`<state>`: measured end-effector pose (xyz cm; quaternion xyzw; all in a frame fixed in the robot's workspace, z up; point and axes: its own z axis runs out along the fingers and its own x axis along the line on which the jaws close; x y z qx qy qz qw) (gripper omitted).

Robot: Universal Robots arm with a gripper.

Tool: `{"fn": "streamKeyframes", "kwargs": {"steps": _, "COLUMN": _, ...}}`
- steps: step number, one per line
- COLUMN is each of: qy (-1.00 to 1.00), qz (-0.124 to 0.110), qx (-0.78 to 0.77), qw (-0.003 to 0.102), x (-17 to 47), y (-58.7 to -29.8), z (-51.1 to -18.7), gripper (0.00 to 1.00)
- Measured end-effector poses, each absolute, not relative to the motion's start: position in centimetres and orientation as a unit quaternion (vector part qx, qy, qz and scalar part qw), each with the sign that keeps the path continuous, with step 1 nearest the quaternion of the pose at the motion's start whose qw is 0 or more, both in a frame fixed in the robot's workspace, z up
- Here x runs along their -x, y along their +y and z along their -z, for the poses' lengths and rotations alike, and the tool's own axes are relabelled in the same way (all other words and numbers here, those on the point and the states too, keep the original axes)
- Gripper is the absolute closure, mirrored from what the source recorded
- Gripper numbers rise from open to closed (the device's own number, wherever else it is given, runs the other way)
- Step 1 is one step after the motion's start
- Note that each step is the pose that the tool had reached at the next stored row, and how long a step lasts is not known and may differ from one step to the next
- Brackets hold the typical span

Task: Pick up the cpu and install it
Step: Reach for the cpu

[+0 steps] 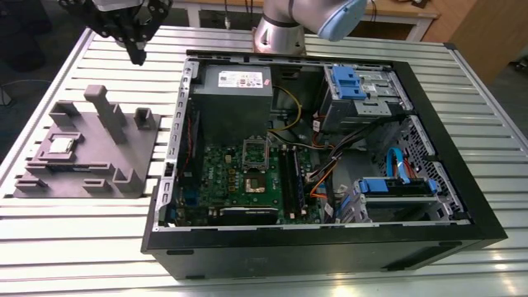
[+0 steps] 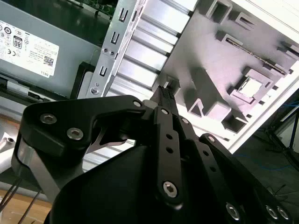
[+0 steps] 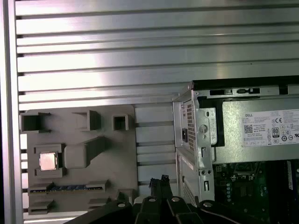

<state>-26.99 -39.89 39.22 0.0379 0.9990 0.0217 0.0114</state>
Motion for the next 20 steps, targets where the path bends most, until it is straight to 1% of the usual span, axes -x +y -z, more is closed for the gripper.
{"fn": "streamKeyframes", "kwargs": {"steps": 2, "qy": 0.999, "qz": -0.022, "qx": -0.038, "qw": 0.011, "x": 27.1, "y": -39.9, "z": -39.2, "gripper": 0.90}}
{"fn": "streamKeyframes", "kwargs": {"steps": 3, "qy": 0.999, "qz": -0.022, "qx": -0.038, "qw": 0.011, "x": 28.4, "y": -39.9, "z": -39.2, "gripper": 0.90}}
{"fn": "streamKeyframes", "kwargs": {"steps": 20, "qy": 0.999, "qz": -0.022, "qx": -0.038, "qw": 0.011, "x": 29.7, "y": -39.9, "z": -39.2, "gripper": 0.90}}
